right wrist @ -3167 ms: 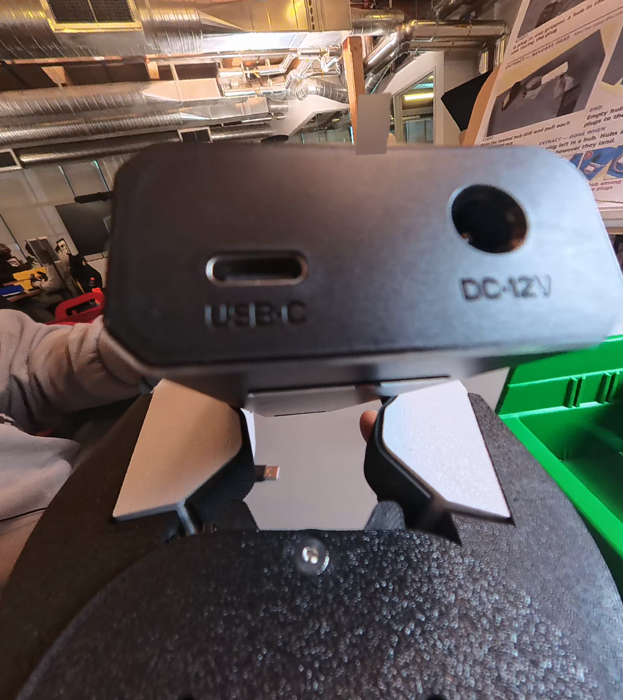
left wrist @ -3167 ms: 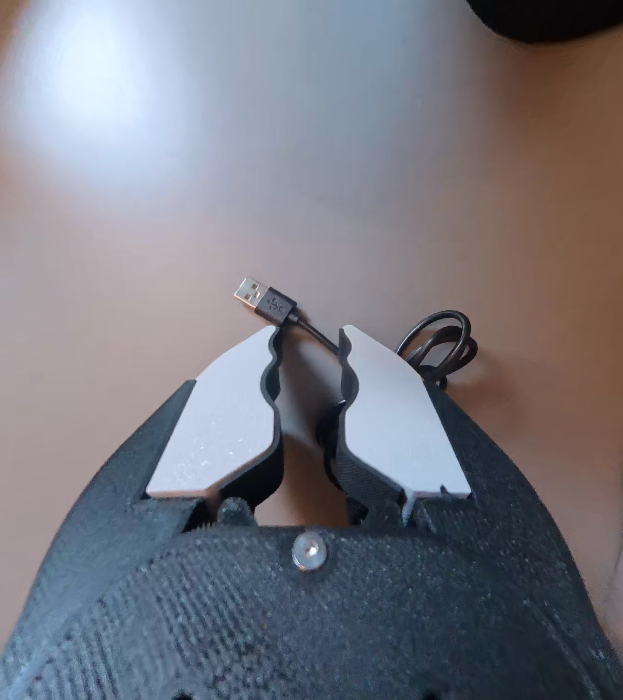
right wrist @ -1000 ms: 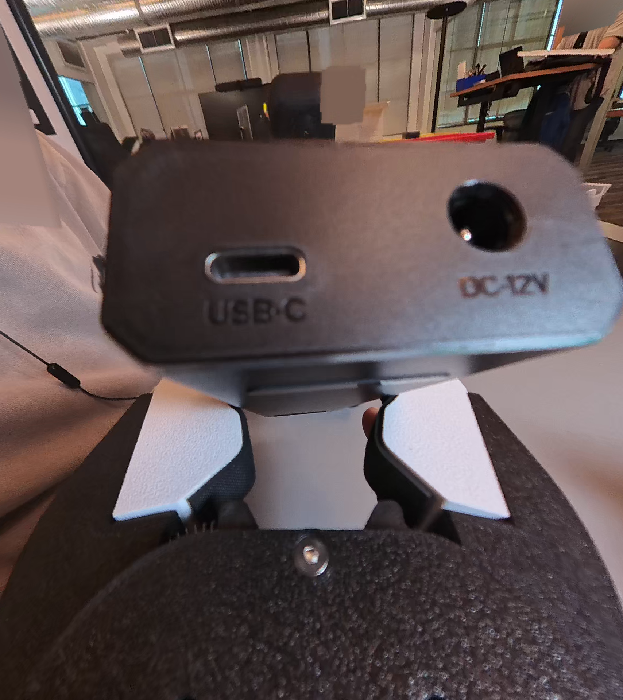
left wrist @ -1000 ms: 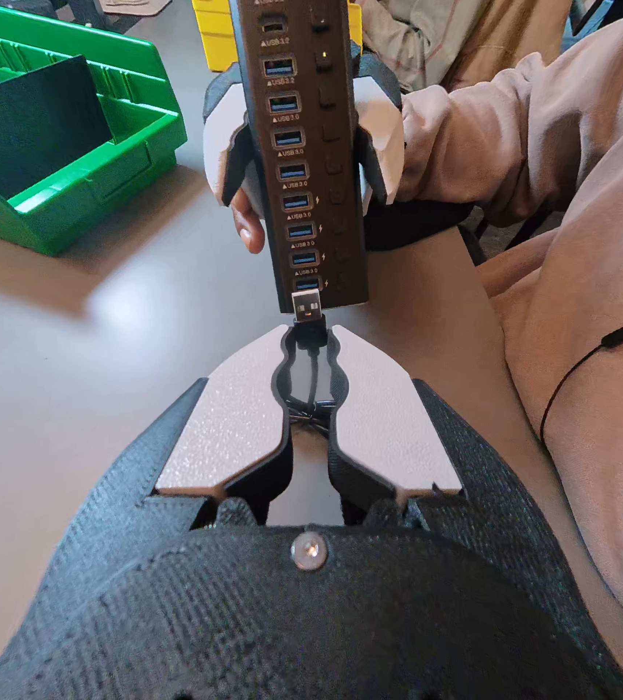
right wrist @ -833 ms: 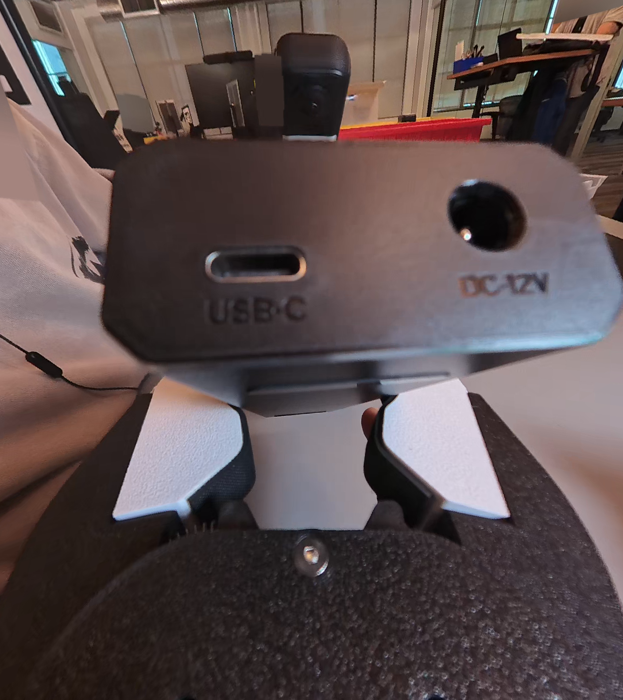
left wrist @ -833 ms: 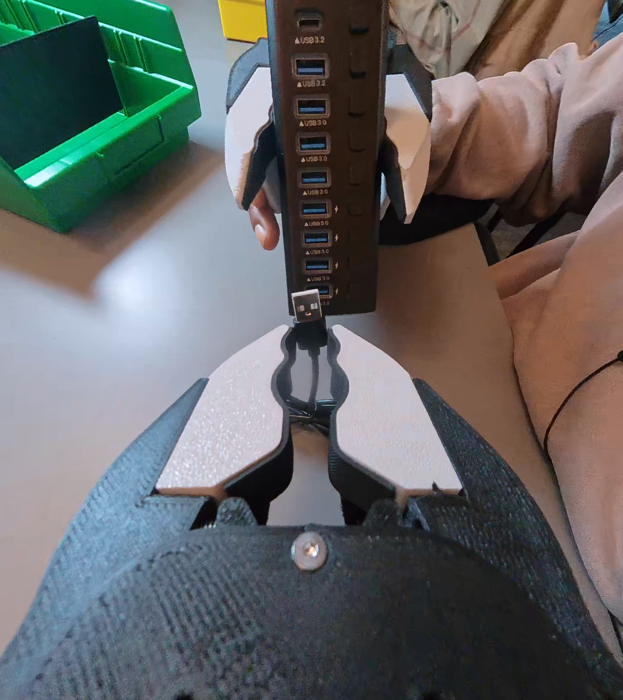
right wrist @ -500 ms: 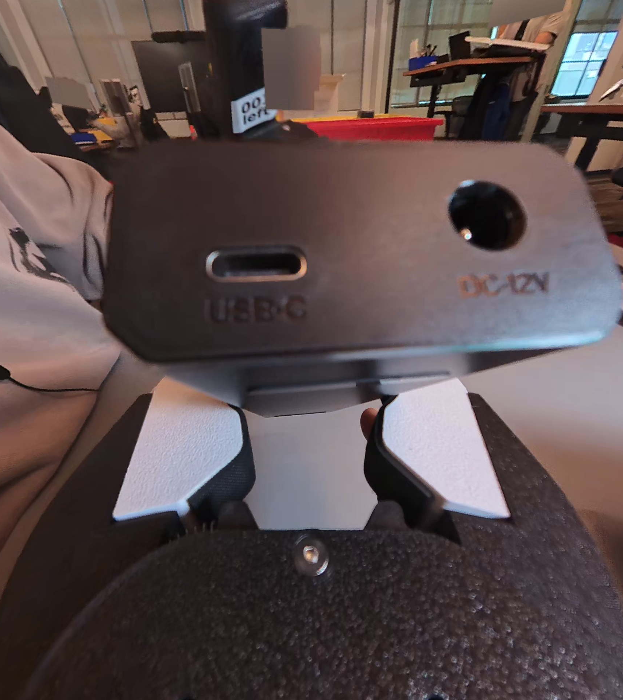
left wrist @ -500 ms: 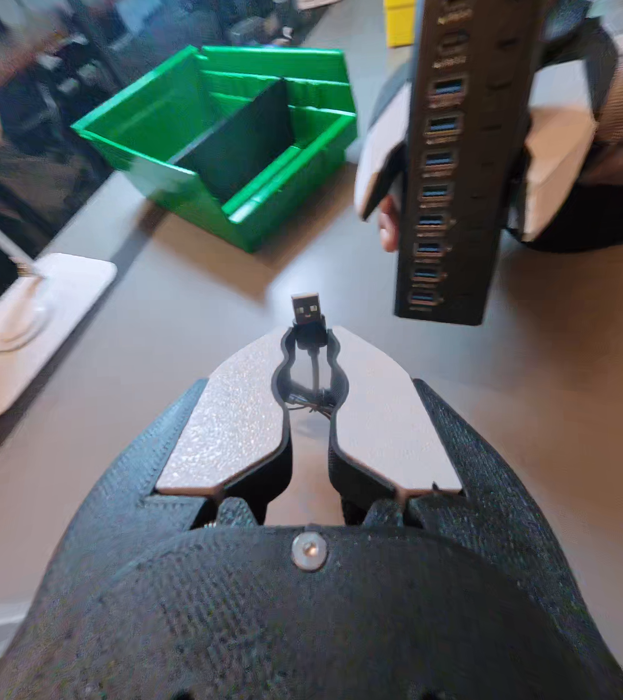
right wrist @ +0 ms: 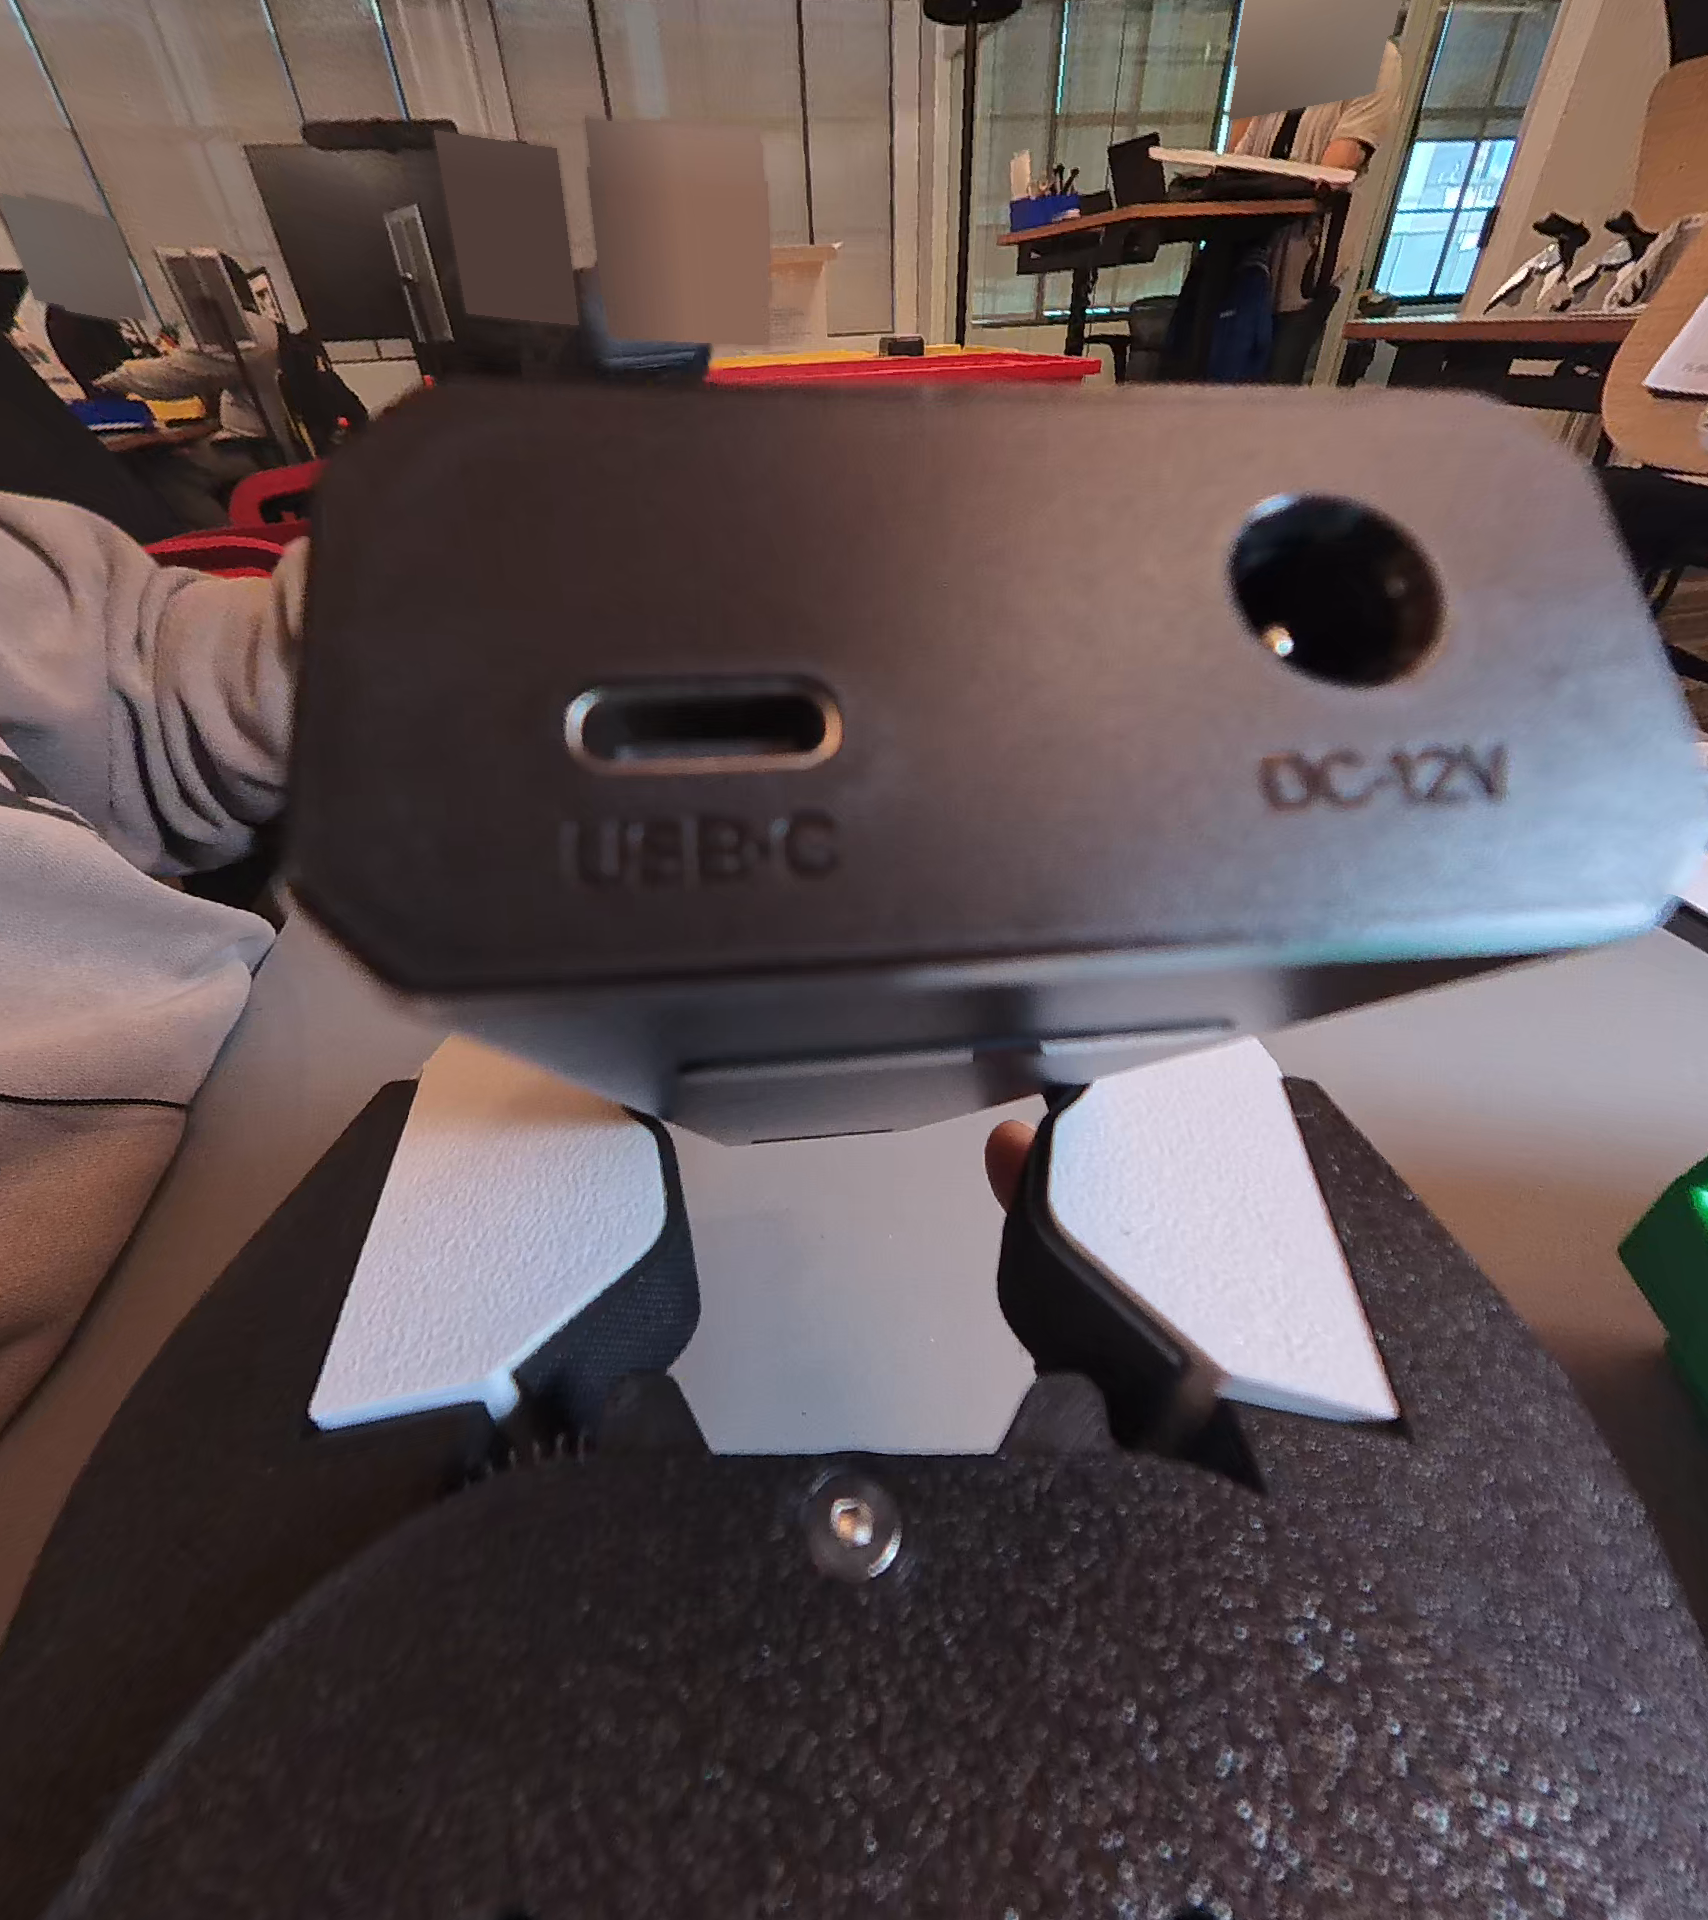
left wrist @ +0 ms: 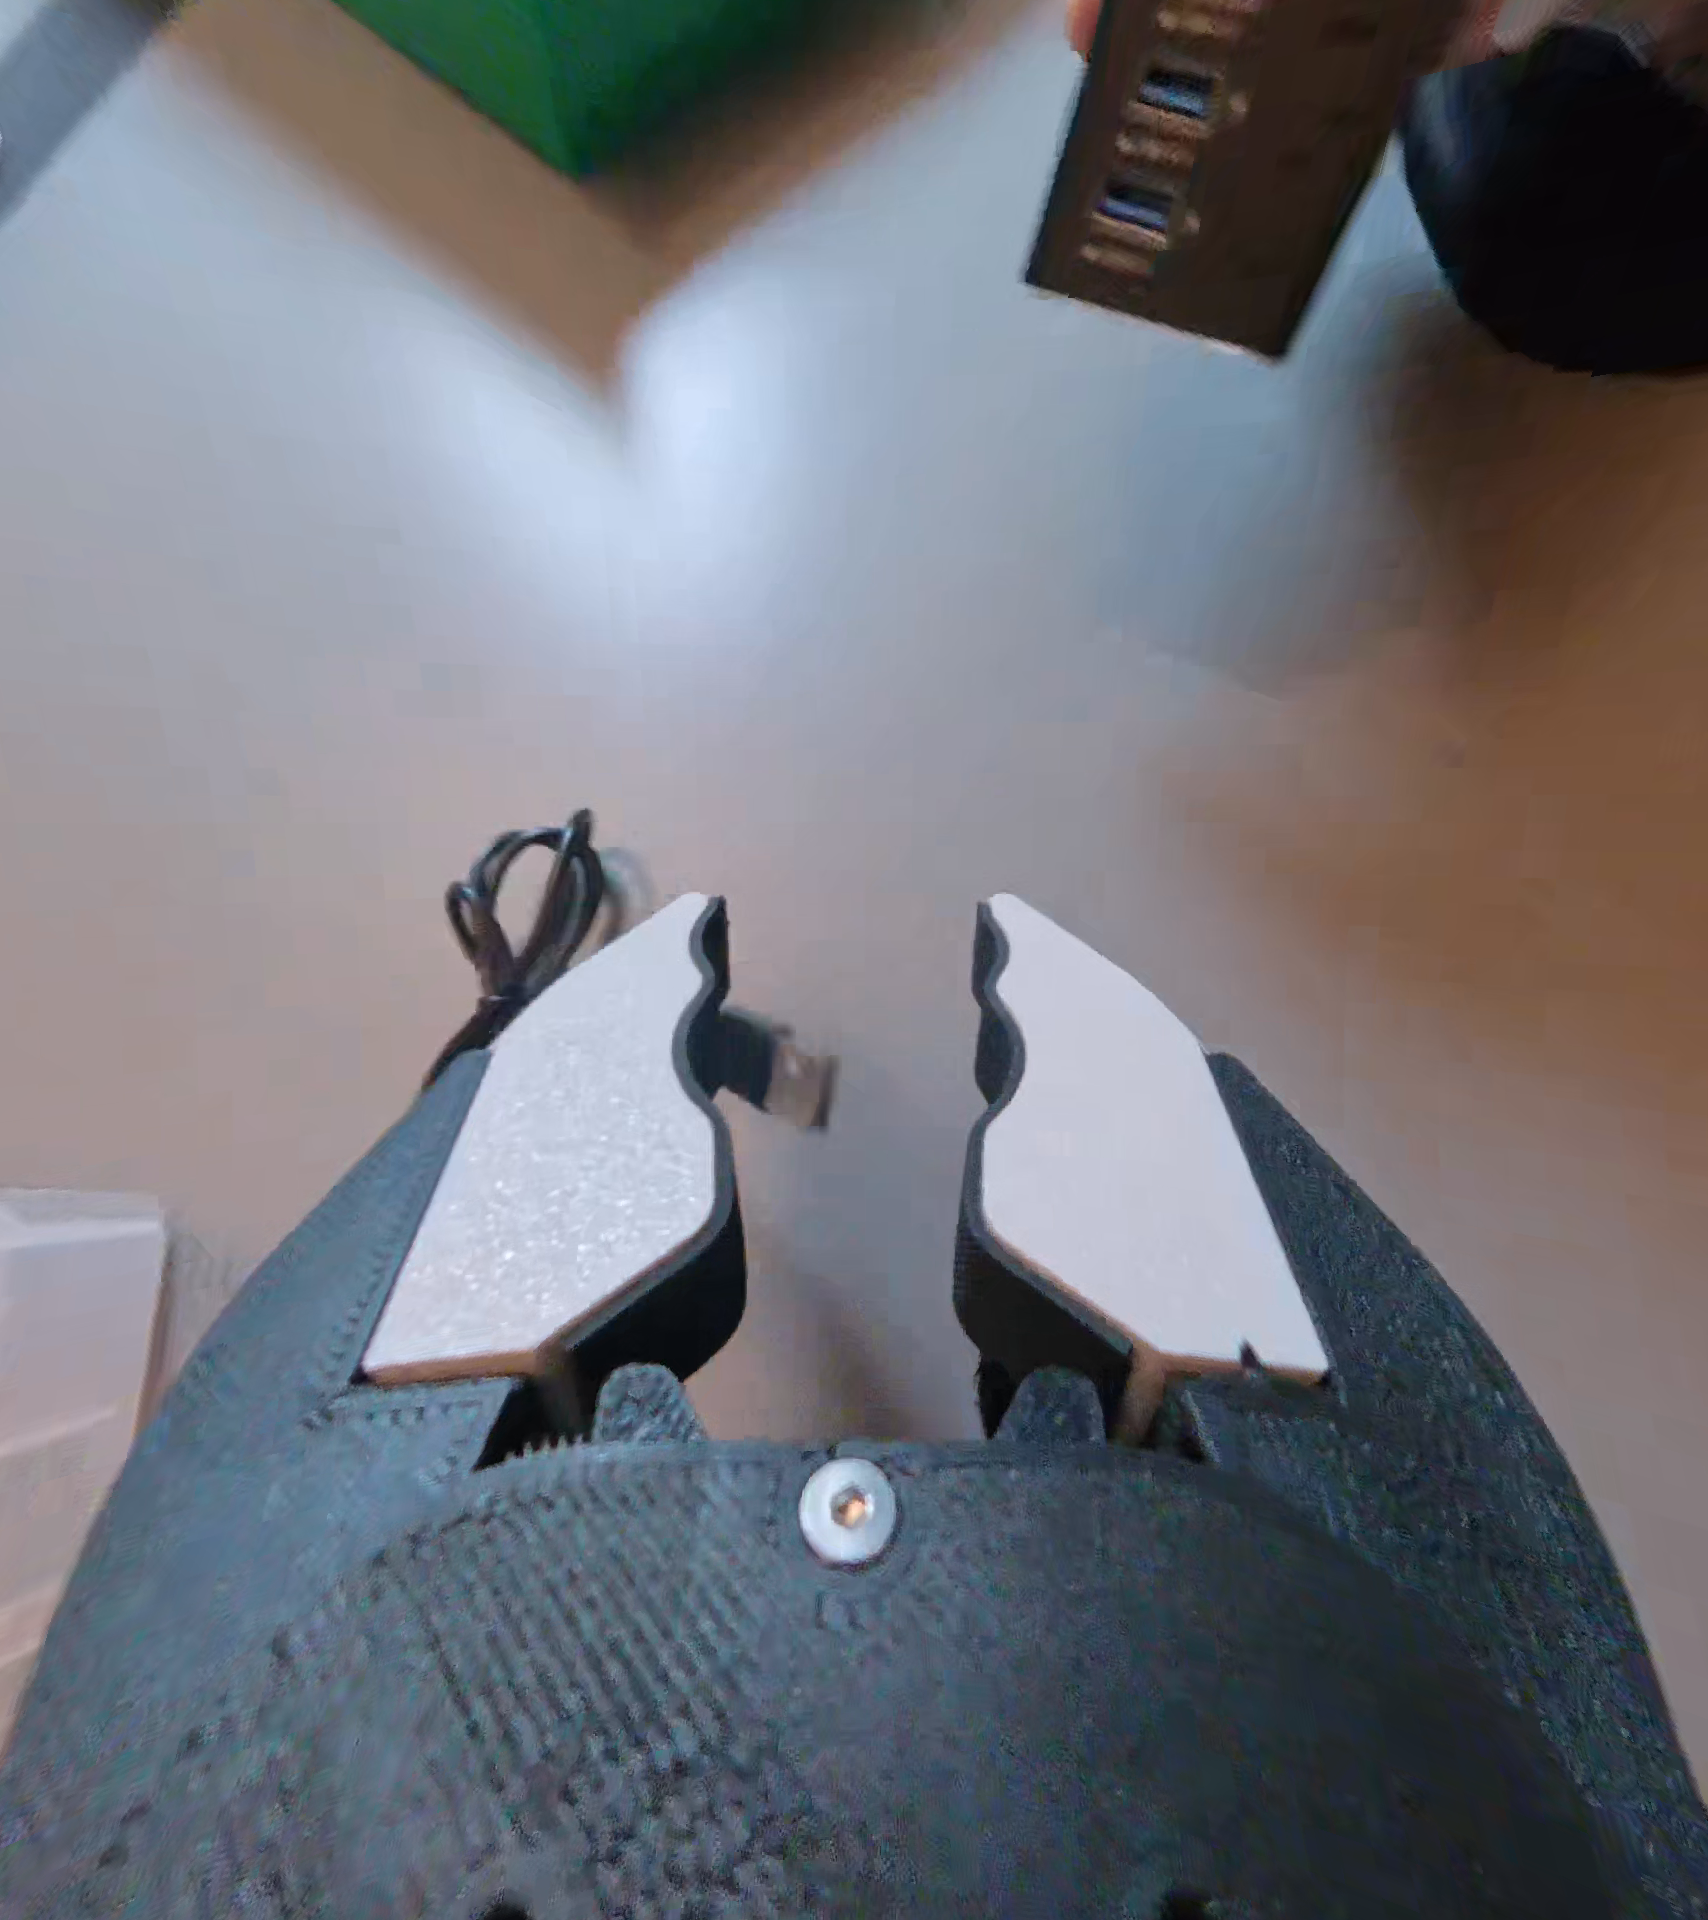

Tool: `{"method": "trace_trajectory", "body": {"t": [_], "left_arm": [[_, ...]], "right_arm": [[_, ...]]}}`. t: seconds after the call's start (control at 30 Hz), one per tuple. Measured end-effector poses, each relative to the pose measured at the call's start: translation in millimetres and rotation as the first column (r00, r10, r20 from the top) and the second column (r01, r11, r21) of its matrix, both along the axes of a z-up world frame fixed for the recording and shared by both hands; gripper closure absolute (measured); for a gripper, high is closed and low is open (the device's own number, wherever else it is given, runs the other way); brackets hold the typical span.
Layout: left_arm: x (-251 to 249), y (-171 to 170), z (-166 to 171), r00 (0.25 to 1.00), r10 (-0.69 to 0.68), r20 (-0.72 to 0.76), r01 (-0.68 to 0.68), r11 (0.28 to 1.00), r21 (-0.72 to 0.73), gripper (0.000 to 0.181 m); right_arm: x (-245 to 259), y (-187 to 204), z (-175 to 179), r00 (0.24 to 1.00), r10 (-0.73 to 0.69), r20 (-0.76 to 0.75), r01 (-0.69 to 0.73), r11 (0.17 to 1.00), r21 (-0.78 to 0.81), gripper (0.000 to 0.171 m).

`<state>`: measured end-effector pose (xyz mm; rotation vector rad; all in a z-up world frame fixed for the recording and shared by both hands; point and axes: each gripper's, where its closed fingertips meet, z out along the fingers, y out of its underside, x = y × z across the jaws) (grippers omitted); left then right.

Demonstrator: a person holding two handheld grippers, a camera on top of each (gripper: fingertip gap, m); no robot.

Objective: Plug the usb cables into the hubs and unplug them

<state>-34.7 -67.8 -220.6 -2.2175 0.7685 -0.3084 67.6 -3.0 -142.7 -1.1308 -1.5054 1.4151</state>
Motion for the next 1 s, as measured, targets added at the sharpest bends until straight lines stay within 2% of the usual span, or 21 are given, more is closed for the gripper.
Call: {"method": "trace_trajectory", "body": {"t": [0.07,0.2,0.23,0.3,0.47,0.6,0.73,0.87,1.0], "left_arm": [[6,-25,4,0.994,-0.108,-0.008,0.108,0.994,-0.027,0.134],[-13,-26,23,0.963,-0.180,-0.200,0.192,0.980,0.044,0.146],[-21,-24,20,0.931,-0.220,-0.290,0.239,0.971,0.030,0.148],[-41,-21,3,0.817,-0.337,-0.468,0.351,0.935,-0.061,0.146],[-63,-5,-20,0.594,-0.526,-0.608,0.471,0.841,-0.267,0.151],[-50,-5,-25,0.394,-0.683,-0.615,0.611,0.695,-0.380,0.151],[-51,-12,-32,0.225,-0.799,-0.558,0.638,0.554,-0.535,0.145],[-46,-21,-34,0.138,-0.864,-0.484,0.664,0.443,-0.603,0.145],[-32,-32,-40,0.133,-0.898,-0.420,0.714,0.381,-0.588,0.145]], "right_arm": [[0,1,-1,1.000,0.001,0.003,-0.001,1.000,-0.007,0.100],[-3,-2,-3,1.000,0.010,0.009,-0.010,1.000,-0.016,0.100],[-3,-2,-2,1.000,0.011,0.009,-0.011,1.000,-0.015,0.100],[-3,-3,-2,1.000,0.007,0.011,-0.007,1.000,-0.007,0.100],[-1,0,-2,1.000,0.003,0.010,-0.003,1.000,-0.017,0.100],[0,2,-4,1.000,0.004,0.017,-0.004,1.000,-0.017,0.100],[2,3,-4,1.000,0.005,0.017,-0.005,1.000,-0.013,0.100],[3,4,-3,1.000,0.002,0.017,-0.002,1.000,-0.007,0.100],[4,5,-2,1.000,0.000,0.014,0.000,1.000,-0.003,0.100]]}}
